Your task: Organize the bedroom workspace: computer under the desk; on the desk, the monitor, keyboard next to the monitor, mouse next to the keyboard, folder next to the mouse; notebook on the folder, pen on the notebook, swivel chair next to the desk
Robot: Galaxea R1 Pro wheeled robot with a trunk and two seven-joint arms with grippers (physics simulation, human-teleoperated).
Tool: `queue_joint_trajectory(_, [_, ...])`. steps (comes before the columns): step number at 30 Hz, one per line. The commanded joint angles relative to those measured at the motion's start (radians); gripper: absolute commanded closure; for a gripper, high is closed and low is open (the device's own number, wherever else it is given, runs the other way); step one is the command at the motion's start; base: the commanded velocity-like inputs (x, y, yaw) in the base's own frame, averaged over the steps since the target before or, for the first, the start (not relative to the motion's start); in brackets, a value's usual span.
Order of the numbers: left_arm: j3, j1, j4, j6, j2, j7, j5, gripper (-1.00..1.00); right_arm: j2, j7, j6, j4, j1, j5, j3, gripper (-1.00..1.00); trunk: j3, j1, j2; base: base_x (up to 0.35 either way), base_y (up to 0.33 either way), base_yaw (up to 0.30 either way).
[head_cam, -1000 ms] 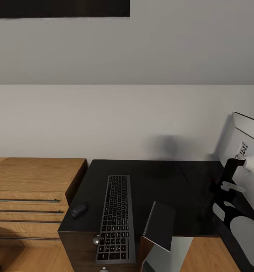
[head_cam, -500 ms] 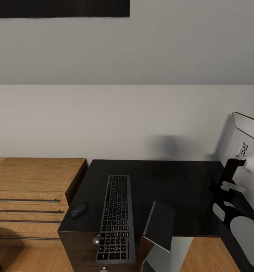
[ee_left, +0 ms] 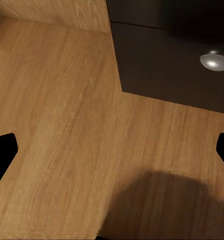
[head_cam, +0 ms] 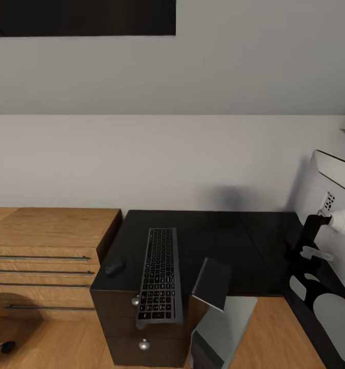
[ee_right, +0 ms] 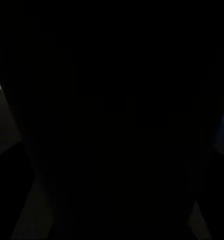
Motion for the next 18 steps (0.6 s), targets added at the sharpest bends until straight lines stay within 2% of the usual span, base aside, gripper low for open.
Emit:
queue_joint_trajectory(1, [-0.003, 0.0, -0.003, 0.005, 0.001, 0.007, 0.006, -1.0, 0.0, -0.003, -0.004, 0.0, -0.001, -0.002, -0.001, 1.0, -0.001, -0.001, -0.001, -0.333, 0.0, 0.0])
queue_joint_trajectory(18, [-0.003, 0.0, -0.003, 0.005, 0.002, 0.007, 0.006, -1.0, 0.003, -0.002, -0.003, 0.002, -0.001, -0.002, 0.0, 1.0, -0.001, -0.001, -0.001, -0.334, 0.0, 0.0])
